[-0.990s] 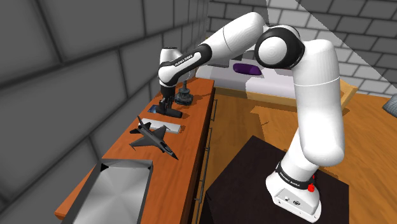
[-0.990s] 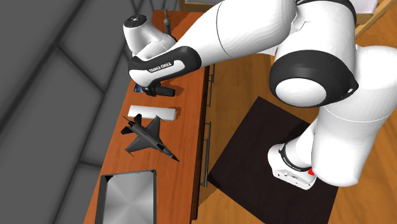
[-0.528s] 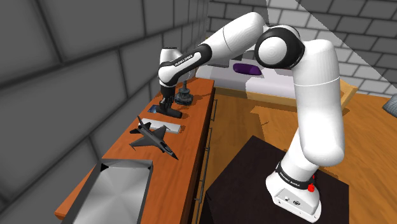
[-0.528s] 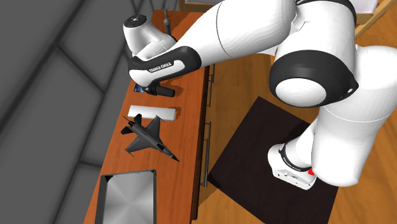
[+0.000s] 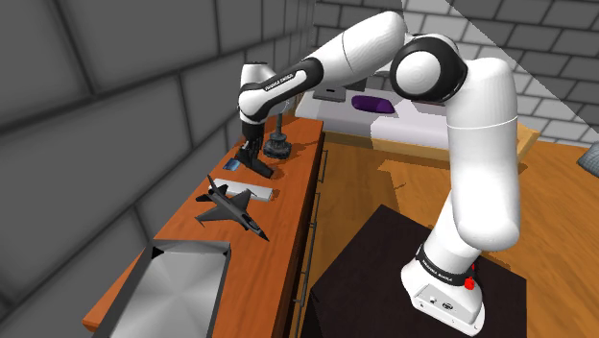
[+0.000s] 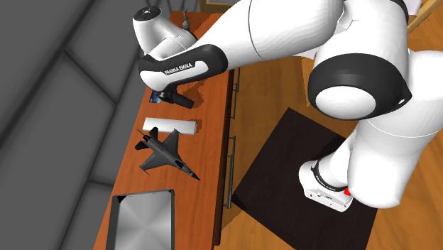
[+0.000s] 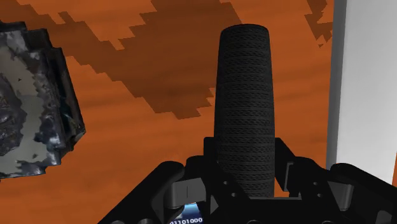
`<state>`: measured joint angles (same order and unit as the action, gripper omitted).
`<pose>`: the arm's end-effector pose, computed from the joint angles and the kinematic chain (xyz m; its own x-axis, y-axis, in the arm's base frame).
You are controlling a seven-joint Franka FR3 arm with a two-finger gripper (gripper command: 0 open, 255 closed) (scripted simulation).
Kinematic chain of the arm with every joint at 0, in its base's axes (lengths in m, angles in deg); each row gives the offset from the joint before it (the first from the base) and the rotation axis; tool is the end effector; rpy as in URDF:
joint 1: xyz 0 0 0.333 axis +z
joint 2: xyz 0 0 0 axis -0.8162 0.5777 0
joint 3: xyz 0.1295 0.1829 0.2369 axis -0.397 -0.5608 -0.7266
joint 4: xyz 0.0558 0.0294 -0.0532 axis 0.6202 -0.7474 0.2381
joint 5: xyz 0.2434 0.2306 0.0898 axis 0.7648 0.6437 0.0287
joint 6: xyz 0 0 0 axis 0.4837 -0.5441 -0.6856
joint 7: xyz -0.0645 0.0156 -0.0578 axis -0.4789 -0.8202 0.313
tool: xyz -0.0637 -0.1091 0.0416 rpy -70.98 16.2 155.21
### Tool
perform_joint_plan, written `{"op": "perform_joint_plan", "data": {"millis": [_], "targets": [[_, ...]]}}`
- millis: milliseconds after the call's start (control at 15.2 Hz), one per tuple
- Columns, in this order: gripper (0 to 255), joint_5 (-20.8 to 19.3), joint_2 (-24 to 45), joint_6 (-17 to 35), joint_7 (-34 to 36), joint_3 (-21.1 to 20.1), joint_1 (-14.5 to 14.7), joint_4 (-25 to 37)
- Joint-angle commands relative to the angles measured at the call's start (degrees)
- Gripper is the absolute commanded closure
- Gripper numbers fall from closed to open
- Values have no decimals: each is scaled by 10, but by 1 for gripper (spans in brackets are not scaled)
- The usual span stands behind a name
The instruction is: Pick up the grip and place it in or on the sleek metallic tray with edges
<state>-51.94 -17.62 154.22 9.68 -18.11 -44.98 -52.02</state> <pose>0.6269 0.0907 0.3380 0.9275 0.3705 0.0489 0.3726 -0.9269 -0.0451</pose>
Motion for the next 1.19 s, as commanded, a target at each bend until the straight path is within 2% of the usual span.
{"op": "perform_joint_plan", "data": {"millis": [0, 1056, 1122], "targets": [[255, -1, -7, -13, 0, 1, -1, 6], [255, -7, -50, -116, 8, 3, 0, 66], [255, -8, -59, -111, 20, 0, 8, 53]]}}
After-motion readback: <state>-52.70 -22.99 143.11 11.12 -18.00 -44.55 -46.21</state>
